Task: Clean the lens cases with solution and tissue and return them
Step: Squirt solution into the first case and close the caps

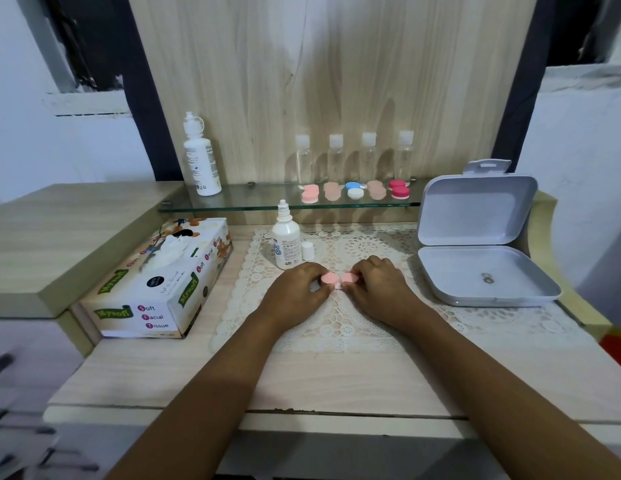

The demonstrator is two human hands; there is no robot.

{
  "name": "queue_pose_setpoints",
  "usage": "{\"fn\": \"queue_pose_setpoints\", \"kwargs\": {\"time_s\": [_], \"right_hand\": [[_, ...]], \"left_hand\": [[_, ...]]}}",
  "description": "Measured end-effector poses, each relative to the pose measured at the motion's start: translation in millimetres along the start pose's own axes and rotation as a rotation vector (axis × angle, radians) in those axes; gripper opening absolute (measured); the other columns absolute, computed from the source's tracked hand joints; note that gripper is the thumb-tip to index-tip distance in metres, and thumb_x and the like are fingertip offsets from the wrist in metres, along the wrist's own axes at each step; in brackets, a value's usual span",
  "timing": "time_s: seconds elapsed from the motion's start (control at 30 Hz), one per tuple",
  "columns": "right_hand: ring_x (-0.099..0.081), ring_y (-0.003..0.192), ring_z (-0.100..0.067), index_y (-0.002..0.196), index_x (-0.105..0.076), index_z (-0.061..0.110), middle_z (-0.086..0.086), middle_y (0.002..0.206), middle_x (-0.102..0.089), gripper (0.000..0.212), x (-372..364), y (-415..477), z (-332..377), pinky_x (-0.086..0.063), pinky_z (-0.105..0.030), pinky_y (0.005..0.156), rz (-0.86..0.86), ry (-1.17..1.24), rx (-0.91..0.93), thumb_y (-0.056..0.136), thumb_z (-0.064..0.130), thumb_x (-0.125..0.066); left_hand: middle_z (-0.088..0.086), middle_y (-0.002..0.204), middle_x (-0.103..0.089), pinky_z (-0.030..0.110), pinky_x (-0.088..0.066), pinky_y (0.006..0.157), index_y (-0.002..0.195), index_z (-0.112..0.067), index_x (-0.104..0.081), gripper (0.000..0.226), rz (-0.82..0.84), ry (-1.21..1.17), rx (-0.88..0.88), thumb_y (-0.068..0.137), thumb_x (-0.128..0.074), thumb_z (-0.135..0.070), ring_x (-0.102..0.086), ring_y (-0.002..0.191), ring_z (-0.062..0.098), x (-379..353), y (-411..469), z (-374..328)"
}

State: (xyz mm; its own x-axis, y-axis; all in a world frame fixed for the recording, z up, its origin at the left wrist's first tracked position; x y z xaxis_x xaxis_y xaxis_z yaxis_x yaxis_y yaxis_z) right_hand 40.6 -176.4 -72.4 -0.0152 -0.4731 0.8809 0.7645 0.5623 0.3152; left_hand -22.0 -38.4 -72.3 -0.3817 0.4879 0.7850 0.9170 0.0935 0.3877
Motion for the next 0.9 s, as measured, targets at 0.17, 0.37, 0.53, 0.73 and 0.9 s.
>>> {"fn": "queue_pose_setpoints", "kwargs": {"time_s": [0.17,0.37,0.53,0.73,0.9], "right_hand": [[-0.046,0.105,-0.025,0.111,-0.06,0.011,-0.007,0.111,-0.056,0.03,-1,-2,-2,-0.035,-0.034,0.088,-0.058,0.074,0.037,0.089,0.032,-0.056],[-0.053,0.096,-0.02,0.113,-0.06,0.007,-0.008,0.108,-0.059,0.028,-1,-4,-2,-0.032,-0.021,0.075,-0.074,0.137,0.114,0.089,0.023,-0.057],[-0.055,0.099,-0.022,0.121,-0.056,0.008,-0.008,0.111,-0.062,0.035,-2,-4,-2,-0.036,-0.025,0.074,-0.062,0.121,0.12,0.09,0.026,-0.056],[-0.055,0.09,-0.026,0.096,-0.06,0.007,-0.006,0.094,-0.059,0.025,-4,-5,-4,-0.043,-0.033,0.074,-0.027,0.064,0.114,0.091,0.03,-0.051],[-0.052,0.083,-0.022,0.081,-0.058,0.008,-0.003,0.086,-0.056,0.024,-8,-2,-5,-0.035,-0.028,0.07,-0.025,0.062,0.145,0.091,0.028,-0.05]], "left_hand": [[0.0,0.111,-0.062,0.02,-0.04,0.081,0.112,-0.014,-0.062,0.026,0.018,-0.024,0.008,0.09,-0.059,-0.026,-0.056,0.101,0.013,-1,-1,-1],[0.0,0.131,-0.055,0.024,-0.038,0.101,0.133,-0.014,-0.051,0.043,0.061,-0.032,-0.028,0.09,-0.056,-0.023,-0.049,0.121,0.013,0,-2,-3],[0.0,0.104,-0.061,0.026,-0.044,0.085,0.113,-0.015,-0.065,0.027,0.067,-0.01,-0.082,0.087,-0.058,-0.016,-0.055,0.097,0.013,1,-2,-6],[-0.001,0.104,-0.057,0.022,-0.041,0.08,0.11,-0.014,-0.063,0.025,-0.031,0.021,-0.043,0.088,-0.059,-0.023,-0.054,0.095,0.013,13,-5,-8],[0.0,0.106,-0.058,0.019,-0.034,0.074,0.115,-0.013,-0.061,0.032,-0.238,0.127,-0.097,0.089,-0.059,-0.031,-0.051,0.096,0.012,44,6,-26]]}}
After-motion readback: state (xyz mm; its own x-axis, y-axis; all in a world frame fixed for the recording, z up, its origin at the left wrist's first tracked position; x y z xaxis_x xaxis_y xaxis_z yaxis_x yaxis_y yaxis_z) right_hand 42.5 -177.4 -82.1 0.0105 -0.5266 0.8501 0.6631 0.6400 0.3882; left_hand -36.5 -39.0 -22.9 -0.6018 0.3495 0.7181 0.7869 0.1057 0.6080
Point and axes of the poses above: each hand's wrist, its own y-axis towards the middle knuckle, its own x-axis out of the back of the hand, z = x × y, the point moved 4 cm from there along y, towards the middle knuckle
